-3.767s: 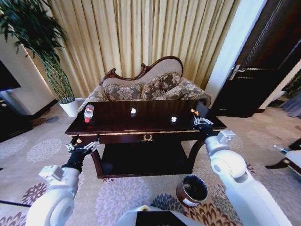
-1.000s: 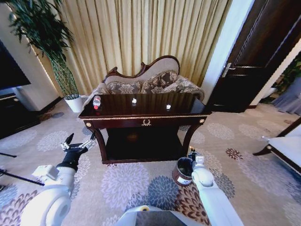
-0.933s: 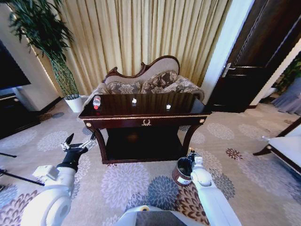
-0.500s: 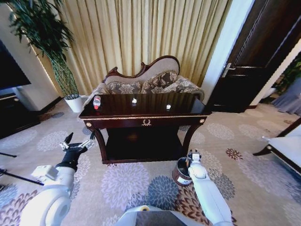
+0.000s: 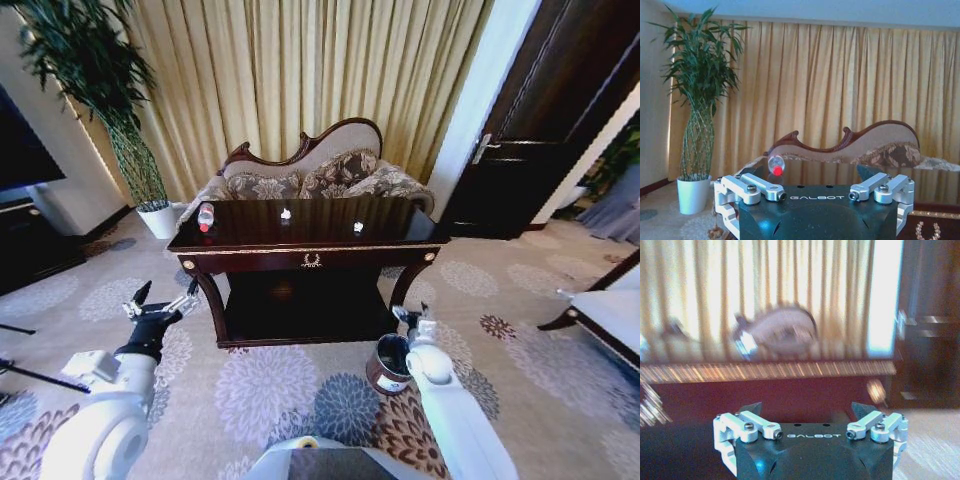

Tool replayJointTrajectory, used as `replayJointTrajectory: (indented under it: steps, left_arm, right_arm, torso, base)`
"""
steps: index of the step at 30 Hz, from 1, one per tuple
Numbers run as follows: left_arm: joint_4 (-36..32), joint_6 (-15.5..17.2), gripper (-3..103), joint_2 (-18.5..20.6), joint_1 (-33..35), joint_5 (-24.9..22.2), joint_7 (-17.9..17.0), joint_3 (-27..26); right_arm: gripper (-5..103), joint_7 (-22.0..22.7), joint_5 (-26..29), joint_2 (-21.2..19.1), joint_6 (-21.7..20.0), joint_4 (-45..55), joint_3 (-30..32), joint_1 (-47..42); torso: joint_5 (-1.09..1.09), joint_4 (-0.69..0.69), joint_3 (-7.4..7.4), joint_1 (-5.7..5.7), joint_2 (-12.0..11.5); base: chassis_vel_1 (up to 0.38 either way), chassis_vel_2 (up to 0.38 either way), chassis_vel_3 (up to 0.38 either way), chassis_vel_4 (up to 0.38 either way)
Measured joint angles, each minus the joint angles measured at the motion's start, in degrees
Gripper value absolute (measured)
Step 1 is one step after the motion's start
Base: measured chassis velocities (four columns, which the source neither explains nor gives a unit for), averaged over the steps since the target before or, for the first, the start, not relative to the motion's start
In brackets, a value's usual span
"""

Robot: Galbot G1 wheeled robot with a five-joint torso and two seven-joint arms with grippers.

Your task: Move to the front of the table and place the trash on the table into the trash bin.

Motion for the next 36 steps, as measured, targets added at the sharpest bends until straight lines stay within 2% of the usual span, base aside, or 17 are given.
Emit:
replayJointTrajectory:
  steps: [6,11,15,25,36]
  left_arm:
    - [0.2,0.0,100,0.1,-0.1,-0.2,0.2,0.1]
    - [0.4,0.1,100,0.1,-0.4,-0.2,0.2,0.2]
    - [0.1,1.6,100,0.2,-0.4,-1.0,0.7,-1.1]
    - [0.0,4.8,100,1.6,-1.0,-3.1,0.7,-3.7]
    - [0.0,4.8,100,1.7,-0.7,-3.0,0.4,-3.9]
  right_arm:
    - [100,-0.6,2.5,-1.6,-1.1,12.2,-0.4,-2.9]
    - [100,-2.5,2.5,-2.5,-2.9,16.0,0.1,-3.3]
    - [100,-4.8,1.9,-2.9,-3.9,17.6,0.5,-3.7]
    - [100,-5.3,1.9,-3.5,-4.2,18.0,0.6,-3.4]
    - [100,-5.7,1.9,-2.8,-4.6,17.8,0.1,-3.0]
  torso:
    - [0.0,-0.01,0.0,0.0,0.0]
    - [0.0,-0.01,0.0,0.0,0.0]
    - [0.01,-0.01,0.01,0.0,0.0]
    - [0.0,-0.01,0.01,0.0,0.0]
    - [0.01,0.0,0.01,-0.01,0.0]
  base:
    - [0.0,0.0,0.0,0.0]
    - [0.0,0.0,0.0,0.0]
    - [0.0,0.0,0.0,0.0]
    - [0.0,0.0,0.0,0.0]
    - [-0.015,0.011,0.016,-0.016]
